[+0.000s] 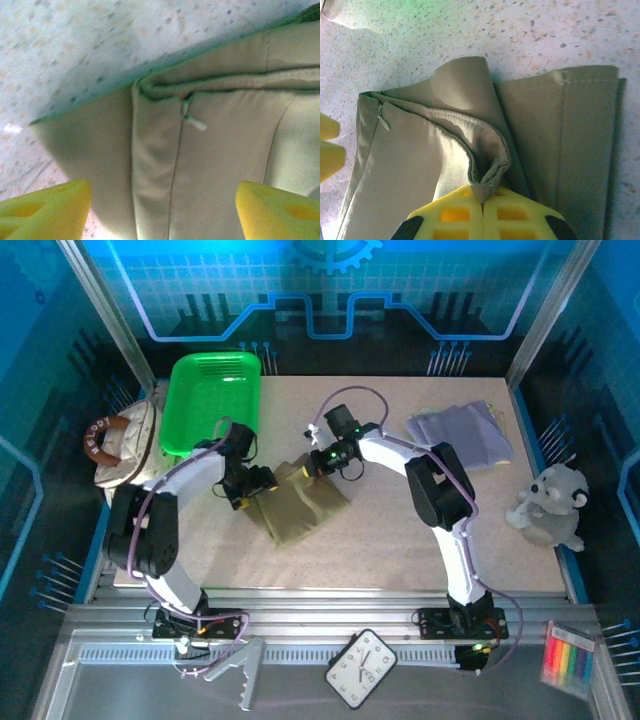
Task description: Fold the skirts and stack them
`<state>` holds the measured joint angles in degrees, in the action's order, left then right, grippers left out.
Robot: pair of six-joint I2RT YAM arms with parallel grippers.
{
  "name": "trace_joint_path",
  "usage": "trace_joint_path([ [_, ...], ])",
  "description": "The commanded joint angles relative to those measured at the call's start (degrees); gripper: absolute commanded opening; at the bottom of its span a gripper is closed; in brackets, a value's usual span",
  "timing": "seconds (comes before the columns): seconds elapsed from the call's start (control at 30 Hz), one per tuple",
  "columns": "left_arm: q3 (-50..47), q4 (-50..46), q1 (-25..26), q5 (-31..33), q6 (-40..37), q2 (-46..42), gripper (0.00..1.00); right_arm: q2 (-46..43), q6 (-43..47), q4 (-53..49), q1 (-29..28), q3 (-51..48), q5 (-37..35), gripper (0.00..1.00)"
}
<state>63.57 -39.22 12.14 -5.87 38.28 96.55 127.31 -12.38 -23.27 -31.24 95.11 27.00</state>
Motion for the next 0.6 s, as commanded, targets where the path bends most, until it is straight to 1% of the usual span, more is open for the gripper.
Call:
trace_joint_path([
  [0.0,4.2,-3.1,0.8,2.6,-3.0,4.4,0.73,-2.7,-1.5,0.9,0.3,-0.9,0.0,0.00],
  [0.1,5.2,-2.8,0.9,3.4,-3.3,8.1,0.67,-3.1,-1.7,1.7,0.1,-1.1,0.7,0.00],
  [0.17,4.8,-1.3,0.9,2.4,-2.9,9.9,0.63,-3.8,-1.2,2.0,-0.1,-1.1,1.1,0.00],
  [0.2,4.6,-0.9,0.9,2.0,-2.5,10.4,0.60,-4.2,-0.9,2.0,-0.2,-1.1,1.2,0.00],
  [0.3,2.7,1.4,0.9,1.2,-1.3,8.9,0.43,-5.3,0.3,1.8,-0.3,-0.9,2.4,0.01],
  [0.37,-0.1,4.9,0.9,0.6,-0.7,5.5,0.28,-5.8,1.1,1.6,-0.3,-0.6,3.8,0.02],
  [0.5,-4.3,9.6,0.6,-0.7,-0.7,1.5,0.09,-5.5,2.3,2.2,-0.7,0.3,5.9,0.04],
  [0.57,-5.8,11.1,0.3,-1.1,-0.7,0.5,0.00,-3.3,2.0,0.7,-0.8,2.4,3.7,0.06],
])
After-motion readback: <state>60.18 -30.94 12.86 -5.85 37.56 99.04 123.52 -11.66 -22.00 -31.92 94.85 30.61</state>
